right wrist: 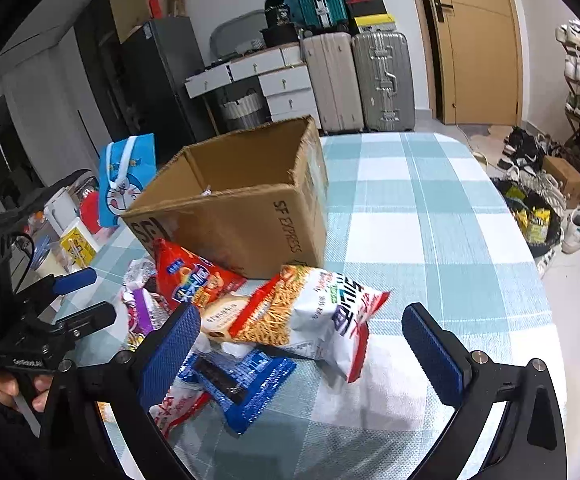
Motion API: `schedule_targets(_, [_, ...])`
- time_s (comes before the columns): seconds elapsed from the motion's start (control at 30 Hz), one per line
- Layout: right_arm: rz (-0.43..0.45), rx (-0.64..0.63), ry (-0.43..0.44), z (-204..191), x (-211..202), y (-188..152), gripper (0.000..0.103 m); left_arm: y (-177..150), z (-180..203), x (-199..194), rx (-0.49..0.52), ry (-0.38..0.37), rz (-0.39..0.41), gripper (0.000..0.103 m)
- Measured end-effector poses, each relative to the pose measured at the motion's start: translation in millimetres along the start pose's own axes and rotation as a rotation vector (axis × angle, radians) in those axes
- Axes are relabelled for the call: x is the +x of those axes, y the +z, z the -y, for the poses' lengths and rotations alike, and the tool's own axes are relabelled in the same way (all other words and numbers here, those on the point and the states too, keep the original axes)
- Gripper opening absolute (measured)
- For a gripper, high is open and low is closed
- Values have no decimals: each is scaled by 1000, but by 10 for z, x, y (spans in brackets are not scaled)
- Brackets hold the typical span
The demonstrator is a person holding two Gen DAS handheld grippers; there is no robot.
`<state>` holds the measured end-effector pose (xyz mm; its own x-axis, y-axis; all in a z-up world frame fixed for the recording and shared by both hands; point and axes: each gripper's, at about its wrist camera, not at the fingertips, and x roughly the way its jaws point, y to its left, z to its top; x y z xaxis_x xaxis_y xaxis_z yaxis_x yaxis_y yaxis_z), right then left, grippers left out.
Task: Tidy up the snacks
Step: 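Grasp the white noodle-snack bag with right gripper while left gripper grasps purple candy bag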
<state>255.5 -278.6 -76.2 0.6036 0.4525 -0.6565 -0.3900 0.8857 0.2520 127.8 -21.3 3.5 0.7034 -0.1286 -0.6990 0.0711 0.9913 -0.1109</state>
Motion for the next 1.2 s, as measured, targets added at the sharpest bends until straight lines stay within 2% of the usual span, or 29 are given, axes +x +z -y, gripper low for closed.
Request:
schedule_targets(0.2, [-45,37,-14,90,169,-16,103,-14,-13,70,-7,-12,-14,102])
schedule_targets(0.37, [-96,104,19,190,365,-8,102,-15,-36,91,-8,-9,-17,102])
schedule_targets(0.53, [-112,179,24,290,492,28,102,-23,-73,110,-12,-5,-19,102])
schedule_targets(0.67, [-117,169,-14,295,566,37,102,-24,-104,142,-17,-4,-23,102])
schedule_targets(0.83, [-121,190,9,320,617,30,102,-34,-116,178,-16,-4,-28,102])
schedule_targets(0.9, [-120,200,18,336,624,25,97,-39,-112,186,-16,-5,-29,102])
schedule_targets(1.07, [-126,185,44,302,654,4,77,-43,-90,194,-12,-5,-31,102])
schedule_targets(1.2, [-109,153,34,244,629,-1,67,-50,-76,179,-11,-8,-28,102])
